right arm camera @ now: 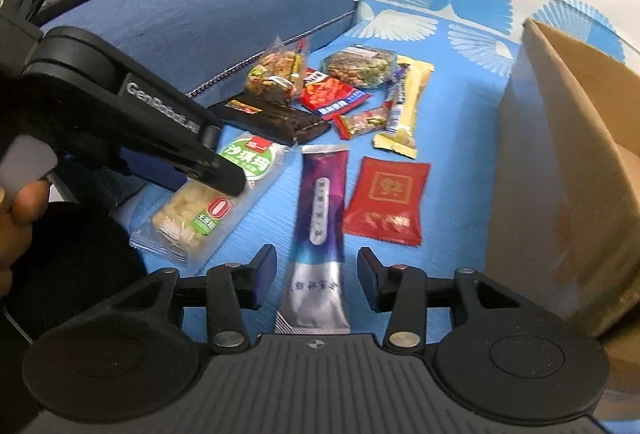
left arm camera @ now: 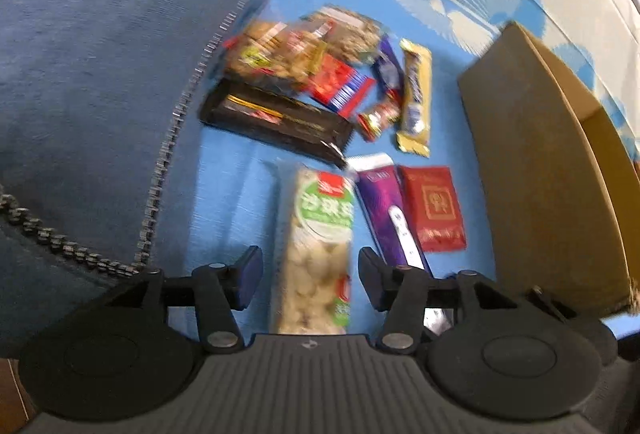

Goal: Organize snacks
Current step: 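Grasp the purple tube snack with the right tool while the left grasps the white-green bread pack, then lift both held snacks and carry them over the cardboard box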

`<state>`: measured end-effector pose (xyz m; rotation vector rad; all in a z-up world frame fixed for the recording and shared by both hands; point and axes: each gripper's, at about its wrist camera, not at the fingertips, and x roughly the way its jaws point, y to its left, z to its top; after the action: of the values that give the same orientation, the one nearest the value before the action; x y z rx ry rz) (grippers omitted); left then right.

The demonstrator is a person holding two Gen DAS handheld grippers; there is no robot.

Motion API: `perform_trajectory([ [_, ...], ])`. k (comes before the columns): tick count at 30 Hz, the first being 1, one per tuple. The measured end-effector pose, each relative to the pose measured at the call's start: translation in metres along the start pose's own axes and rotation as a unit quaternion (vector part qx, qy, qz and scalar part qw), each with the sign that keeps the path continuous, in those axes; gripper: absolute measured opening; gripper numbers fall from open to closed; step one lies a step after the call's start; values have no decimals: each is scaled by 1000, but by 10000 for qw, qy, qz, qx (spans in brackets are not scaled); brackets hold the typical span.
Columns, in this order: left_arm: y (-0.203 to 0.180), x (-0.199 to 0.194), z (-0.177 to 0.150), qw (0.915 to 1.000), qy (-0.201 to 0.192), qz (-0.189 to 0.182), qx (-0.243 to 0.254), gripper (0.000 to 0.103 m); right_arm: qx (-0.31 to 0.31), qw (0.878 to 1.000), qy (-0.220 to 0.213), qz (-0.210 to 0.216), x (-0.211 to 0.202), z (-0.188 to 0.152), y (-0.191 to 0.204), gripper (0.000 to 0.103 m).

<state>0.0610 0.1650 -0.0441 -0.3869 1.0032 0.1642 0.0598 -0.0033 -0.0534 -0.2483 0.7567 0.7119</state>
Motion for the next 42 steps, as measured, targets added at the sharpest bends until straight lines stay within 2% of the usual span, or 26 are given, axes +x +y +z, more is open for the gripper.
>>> perform_trajectory([
  [2, -2, 2, -1, 9999, 73, -9, 88, 65, -112, 9999, 82, -25, 4, -2, 3, 49],
  [5, -8, 7, -3, 9996, 126, 88, 220, 65, -176, 9998, 94, -16, 7, -7, 3, 48],
  [6, -10, 7, -3, 9994, 121, 140, 291, 65, -209, 9997, 95, -18, 7, -6, 4, 44],
  [7, -12, 8, -4, 9991, 114, 182, 352, 65, -230, 9997, 90, -25, 7, -5, 4, 34],
  [9, -17, 9, -5, 9984, 114, 282, 484, 64, -236, 9997, 92, -14, 6, -5, 2, 32],
  [12, -22, 11, -7, 9968, 96, 460, 642, 52, -275, 9996, 74, -16, 3, -5, 2, 28],
  [13, -23, 12, -7, 9964, 81, 511, 671, 43, -273, 9996, 60, -21, 2, -4, 1, 27],
  [17, -27, 9, -9, 9955, -35, 504, 796, 40, -240, 9997, -68, -68, -7, -3, -2, 25],
  [20, -28, 4, -10, 9956, -203, 484, 783, 39, -222, 9996, -172, -69, -14, -1, -4, 25],
  [24, -24, -11, -11, 9956, -624, 200, 671, 39, -202, 9993, -284, -115, -22, 0, -5, 24],
  [30, -22, -29, -15, 9912, -1194, -100, 555, 39, -177, 9978, -620, -140, -40, 5, -6, 24],
  [36, -20, -39, -17, 9877, -1486, -162, 457, 39, -142, 9948, -998, -108, -62, 11, -9, 24],
  [42, -22, -54, -21, 9799, -1926, -201, 469, 39, 9, 9913, -1314, -91, -82, 18, -20, 24],
])
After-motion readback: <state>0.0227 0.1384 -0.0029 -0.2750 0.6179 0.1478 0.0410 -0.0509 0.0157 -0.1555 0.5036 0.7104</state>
